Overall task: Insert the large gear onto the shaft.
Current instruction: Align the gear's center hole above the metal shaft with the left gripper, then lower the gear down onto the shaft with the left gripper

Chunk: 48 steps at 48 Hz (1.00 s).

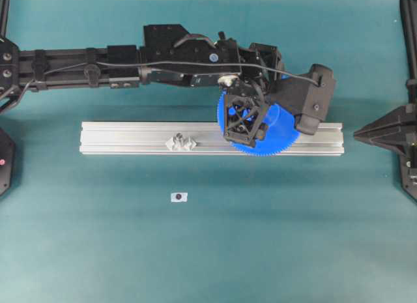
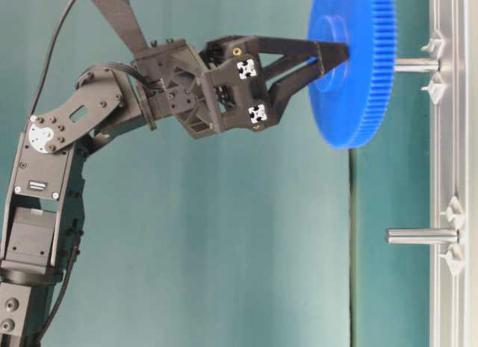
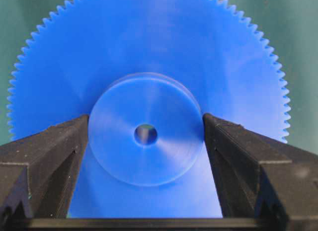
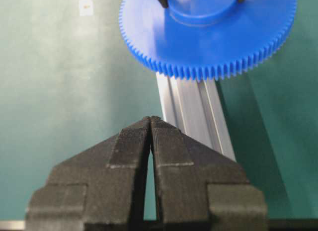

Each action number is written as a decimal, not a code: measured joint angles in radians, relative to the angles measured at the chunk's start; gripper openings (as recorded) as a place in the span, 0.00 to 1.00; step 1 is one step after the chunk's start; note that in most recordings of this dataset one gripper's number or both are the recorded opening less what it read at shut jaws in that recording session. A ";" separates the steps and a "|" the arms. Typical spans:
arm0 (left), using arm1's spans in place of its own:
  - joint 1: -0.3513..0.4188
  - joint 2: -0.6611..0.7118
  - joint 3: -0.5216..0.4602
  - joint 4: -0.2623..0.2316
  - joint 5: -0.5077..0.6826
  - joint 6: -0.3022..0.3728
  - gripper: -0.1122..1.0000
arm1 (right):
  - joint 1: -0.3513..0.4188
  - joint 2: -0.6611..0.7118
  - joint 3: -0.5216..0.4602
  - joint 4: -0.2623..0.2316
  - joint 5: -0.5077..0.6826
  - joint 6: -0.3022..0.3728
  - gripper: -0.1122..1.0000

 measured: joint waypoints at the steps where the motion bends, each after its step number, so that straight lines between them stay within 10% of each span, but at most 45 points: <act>1: -0.002 0.003 0.002 0.002 0.000 -0.002 0.86 | 0.000 0.000 0.000 0.000 0.000 0.000 0.19; 48: -0.009 -0.009 0.097 0.000 0.029 -0.009 0.86 | 0.000 -0.002 0.000 0.000 0.000 0.000 0.19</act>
